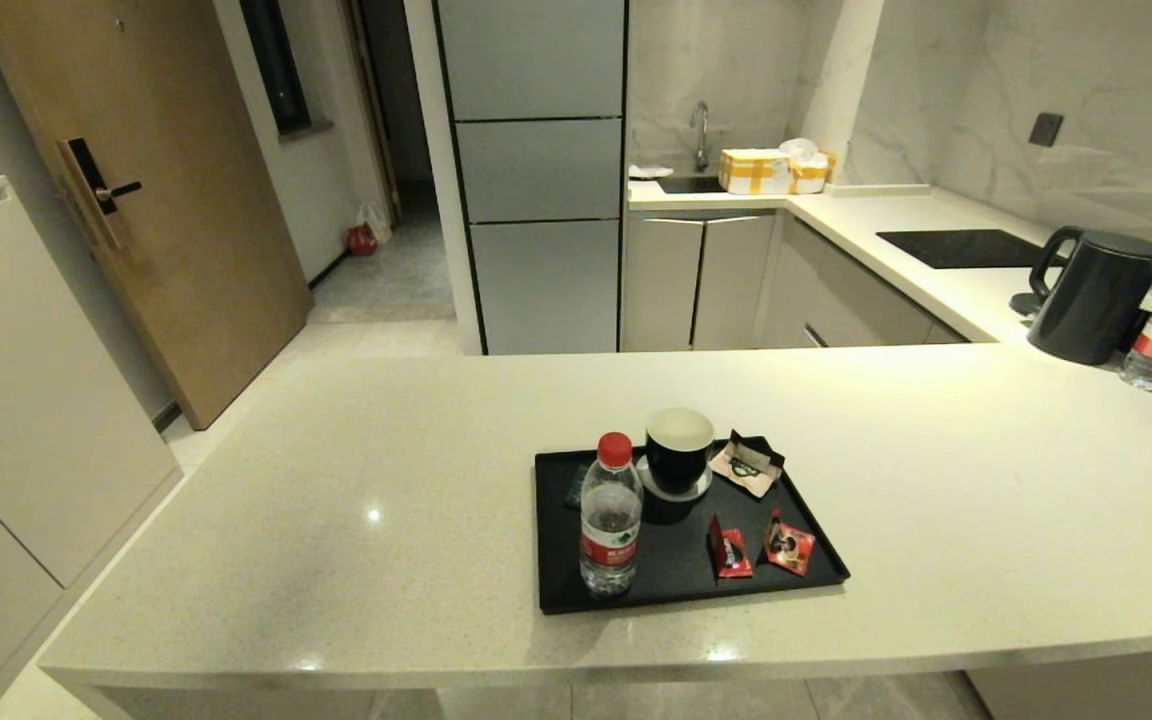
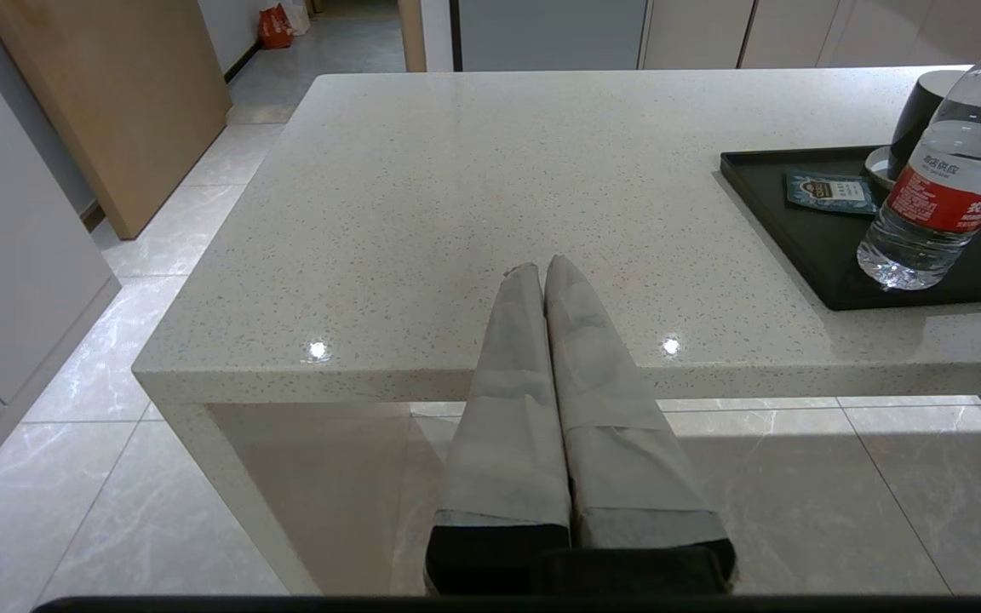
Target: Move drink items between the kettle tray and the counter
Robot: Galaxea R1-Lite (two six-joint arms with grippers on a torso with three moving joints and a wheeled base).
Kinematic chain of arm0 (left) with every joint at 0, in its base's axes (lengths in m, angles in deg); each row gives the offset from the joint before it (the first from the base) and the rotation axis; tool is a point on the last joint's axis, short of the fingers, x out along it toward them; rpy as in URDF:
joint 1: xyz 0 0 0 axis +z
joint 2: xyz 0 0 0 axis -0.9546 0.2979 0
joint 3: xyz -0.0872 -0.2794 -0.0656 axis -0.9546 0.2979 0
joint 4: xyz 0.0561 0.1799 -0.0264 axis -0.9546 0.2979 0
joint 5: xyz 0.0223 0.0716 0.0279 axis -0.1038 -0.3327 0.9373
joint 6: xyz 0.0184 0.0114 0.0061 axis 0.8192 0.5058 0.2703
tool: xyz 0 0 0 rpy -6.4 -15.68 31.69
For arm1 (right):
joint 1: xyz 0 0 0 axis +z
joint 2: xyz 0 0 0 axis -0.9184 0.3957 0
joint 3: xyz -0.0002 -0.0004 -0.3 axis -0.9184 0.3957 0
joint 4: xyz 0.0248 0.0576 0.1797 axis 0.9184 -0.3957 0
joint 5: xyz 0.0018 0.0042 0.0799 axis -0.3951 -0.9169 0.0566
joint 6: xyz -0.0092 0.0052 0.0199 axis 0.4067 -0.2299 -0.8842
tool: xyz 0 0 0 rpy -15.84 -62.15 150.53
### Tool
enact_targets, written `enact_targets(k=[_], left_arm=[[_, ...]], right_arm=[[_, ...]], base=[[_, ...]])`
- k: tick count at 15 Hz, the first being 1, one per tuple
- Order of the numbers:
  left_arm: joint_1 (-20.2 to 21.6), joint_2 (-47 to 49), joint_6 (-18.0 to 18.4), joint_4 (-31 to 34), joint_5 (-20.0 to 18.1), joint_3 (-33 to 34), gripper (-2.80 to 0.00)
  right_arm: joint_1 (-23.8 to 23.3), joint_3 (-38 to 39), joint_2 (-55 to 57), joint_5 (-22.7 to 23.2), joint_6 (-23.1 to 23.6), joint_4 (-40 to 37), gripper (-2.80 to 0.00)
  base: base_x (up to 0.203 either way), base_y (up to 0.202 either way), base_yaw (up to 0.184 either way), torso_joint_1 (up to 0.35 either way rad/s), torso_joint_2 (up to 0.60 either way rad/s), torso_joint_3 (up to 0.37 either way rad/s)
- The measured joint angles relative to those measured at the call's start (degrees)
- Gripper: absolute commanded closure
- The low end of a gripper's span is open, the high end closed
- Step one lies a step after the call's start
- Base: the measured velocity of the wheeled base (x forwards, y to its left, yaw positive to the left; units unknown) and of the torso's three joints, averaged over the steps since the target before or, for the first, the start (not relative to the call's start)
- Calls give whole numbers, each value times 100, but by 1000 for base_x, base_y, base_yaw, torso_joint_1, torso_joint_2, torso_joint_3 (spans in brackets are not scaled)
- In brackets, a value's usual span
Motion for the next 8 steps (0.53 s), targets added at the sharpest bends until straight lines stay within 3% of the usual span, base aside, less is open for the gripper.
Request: enact_targets(k=[8], left_arm=[[0, 0, -4, 0, 2, 0, 0]], right_arm=[[-5, 0, 0, 2, 4, 1, -280]], base=[[0, 0, 0, 0, 0, 0]])
